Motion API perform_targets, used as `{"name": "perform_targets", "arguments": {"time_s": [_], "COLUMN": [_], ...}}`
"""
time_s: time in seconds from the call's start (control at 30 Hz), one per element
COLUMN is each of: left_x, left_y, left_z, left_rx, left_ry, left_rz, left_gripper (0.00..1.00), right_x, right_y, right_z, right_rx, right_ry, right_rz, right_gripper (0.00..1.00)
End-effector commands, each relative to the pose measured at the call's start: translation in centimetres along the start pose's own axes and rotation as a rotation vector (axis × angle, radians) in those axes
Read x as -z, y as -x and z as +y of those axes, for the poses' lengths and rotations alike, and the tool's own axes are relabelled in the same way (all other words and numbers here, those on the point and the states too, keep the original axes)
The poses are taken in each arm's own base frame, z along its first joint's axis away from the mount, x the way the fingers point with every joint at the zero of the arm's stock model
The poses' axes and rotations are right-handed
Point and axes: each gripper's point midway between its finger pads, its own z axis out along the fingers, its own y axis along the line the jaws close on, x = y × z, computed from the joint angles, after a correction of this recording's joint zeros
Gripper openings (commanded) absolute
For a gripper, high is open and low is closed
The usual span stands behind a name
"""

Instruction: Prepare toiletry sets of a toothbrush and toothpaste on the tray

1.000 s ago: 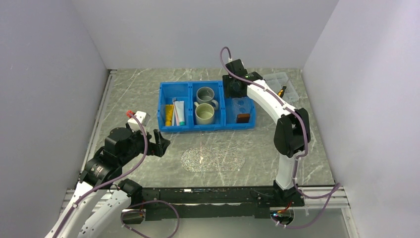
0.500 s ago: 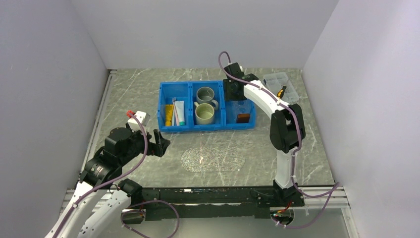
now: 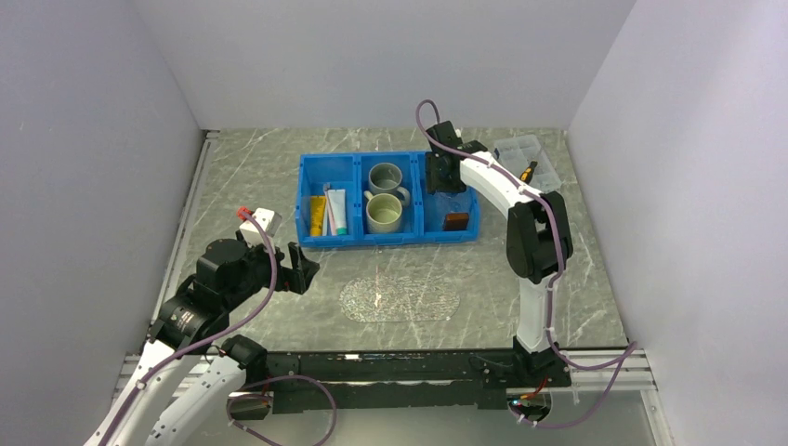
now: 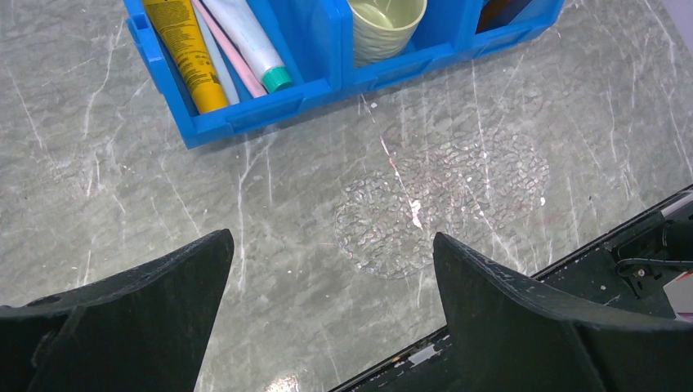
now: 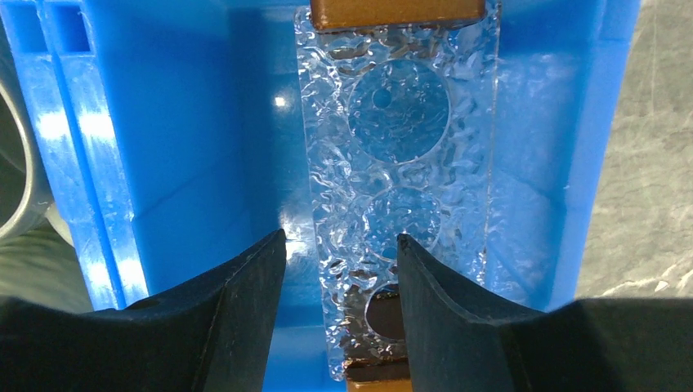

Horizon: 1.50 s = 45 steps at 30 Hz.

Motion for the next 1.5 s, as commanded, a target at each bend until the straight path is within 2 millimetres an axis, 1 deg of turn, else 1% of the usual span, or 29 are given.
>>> {"name": "perform_targets", "arguments": {"time_s": [0.0,0.37,0.47,0.73,1.13,1.27,1.47], "left_x": [-0.2,-0.2,-0.2,-0.3,-0.3,-0.3,-0.2], "left_y": [0.6,0.6,0.6,0.6,0.6,0.5,0.6], "left_z": [-0.2,-0.1,-0.1,-0.1,-0.1,-0.1,-0.1], "left_rx": [-0.011,-0.010,-0.009,-0.010,-0.008,-0.009,-0.009], "left_ry": [-0.010,-0.007,-0.007,-0.005,-0.004,-0.005,-0.004], "left_rz": [-0.024,-0.021,-0.020,-0.018,-0.016,-0.016,-0.019], "left_gripper": [0.99,0.99,0.99,0.99,0.99,0.99,0.99], "right_x": [-0.7,-1.8,-2.0,-2.2,-1.0,-0.2,1.6], "right_y": [0.4,0.3,0.2,0.0,1.3,2.0,3.1], "right_z": [0.3,0.3,0.3,0.2,0.3,0.2,0.2], "right_rx": [-0.029,-0.034,-0.035,-0.034,-0.029,-0.032,-0.034], "right_ry": [0.013,0.016,0.017,0.019,0.029,0.029,0.034], "right_rz": [-0.015,-0.002,0.004,0.008,-0.022,-0.044,-0.082], "right_gripper": [0.54,0.52,0.50,0.41,0.22,0.17,0.12]}}
